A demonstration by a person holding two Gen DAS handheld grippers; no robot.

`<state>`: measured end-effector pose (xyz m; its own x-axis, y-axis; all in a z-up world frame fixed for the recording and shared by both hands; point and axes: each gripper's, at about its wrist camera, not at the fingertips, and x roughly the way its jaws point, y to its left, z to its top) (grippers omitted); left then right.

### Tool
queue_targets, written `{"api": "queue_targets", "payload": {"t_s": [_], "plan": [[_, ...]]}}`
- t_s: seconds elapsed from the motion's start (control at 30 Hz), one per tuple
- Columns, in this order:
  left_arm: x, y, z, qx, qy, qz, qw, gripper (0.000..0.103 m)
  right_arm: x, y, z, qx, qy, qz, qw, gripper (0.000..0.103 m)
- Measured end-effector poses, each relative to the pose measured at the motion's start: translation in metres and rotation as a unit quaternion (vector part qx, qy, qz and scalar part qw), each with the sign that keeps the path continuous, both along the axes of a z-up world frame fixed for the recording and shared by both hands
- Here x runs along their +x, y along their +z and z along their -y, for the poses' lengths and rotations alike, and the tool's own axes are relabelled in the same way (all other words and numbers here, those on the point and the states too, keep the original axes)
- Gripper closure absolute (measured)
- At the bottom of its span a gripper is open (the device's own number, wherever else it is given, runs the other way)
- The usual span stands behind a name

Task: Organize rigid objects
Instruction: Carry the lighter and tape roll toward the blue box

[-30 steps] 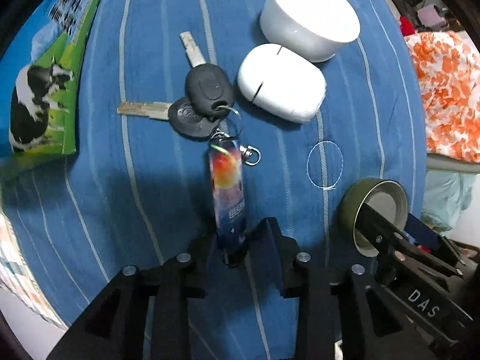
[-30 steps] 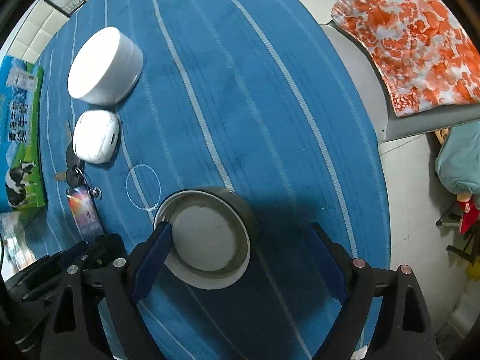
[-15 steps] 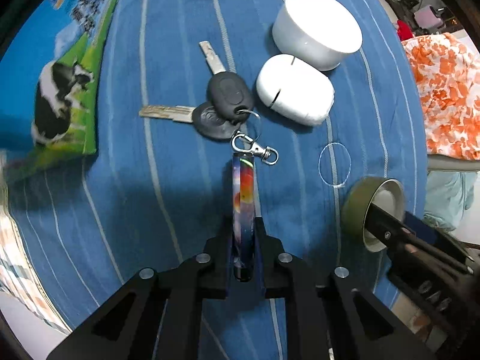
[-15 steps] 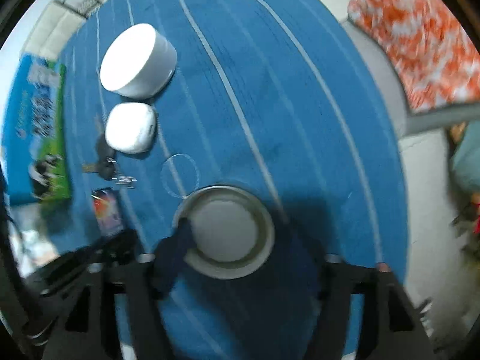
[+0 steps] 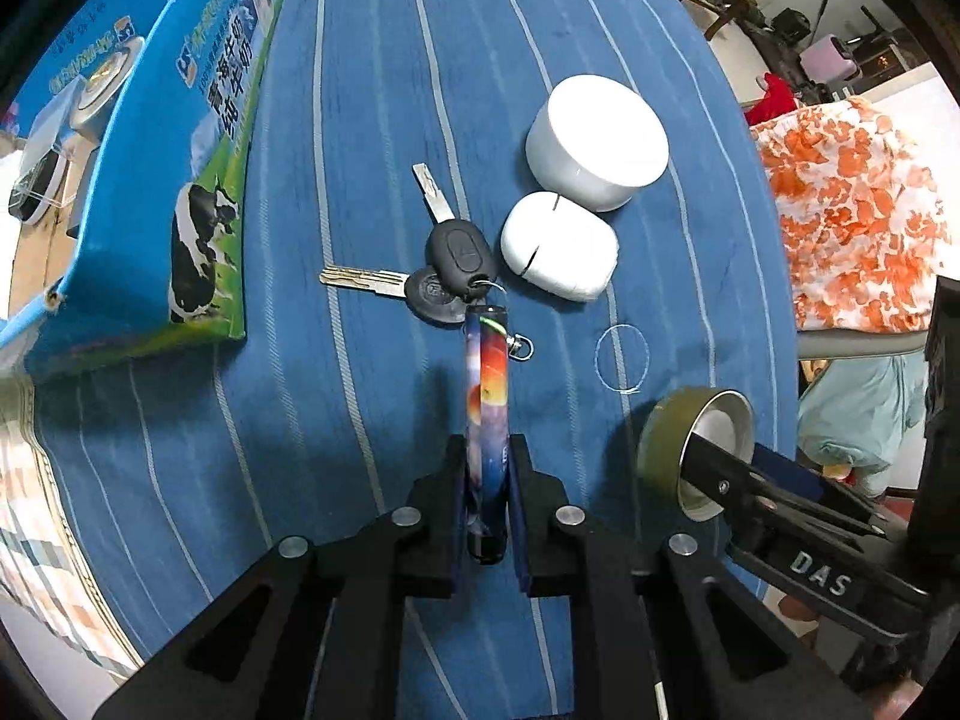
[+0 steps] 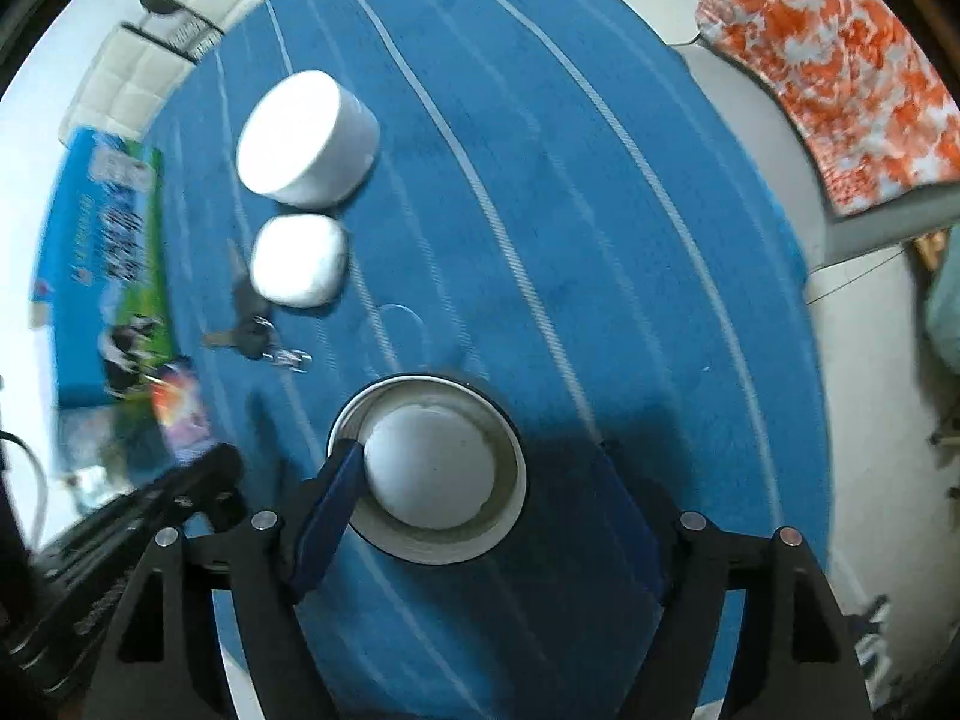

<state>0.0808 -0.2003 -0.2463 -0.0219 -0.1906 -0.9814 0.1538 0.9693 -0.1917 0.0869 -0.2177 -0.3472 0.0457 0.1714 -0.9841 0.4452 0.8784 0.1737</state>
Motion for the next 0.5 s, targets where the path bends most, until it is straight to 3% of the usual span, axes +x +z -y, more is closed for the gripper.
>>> {"api": "queue_targets", "payload": {"t_s": [0.2,0.5], "plan": [[-0.007,0.023,-0.021,-0.013,-0.007,0.022,0.9996,0.093,0.002,0.027,-0.008,-0.022,0.022,0.022,0.999,0.023],[0.001,0.095,-0.062,-0.054,0.005,0.09,0.9945,0.093,0.03,0.1,-0.062,-0.022,0.073,0.086,0.993,0.023]]}}
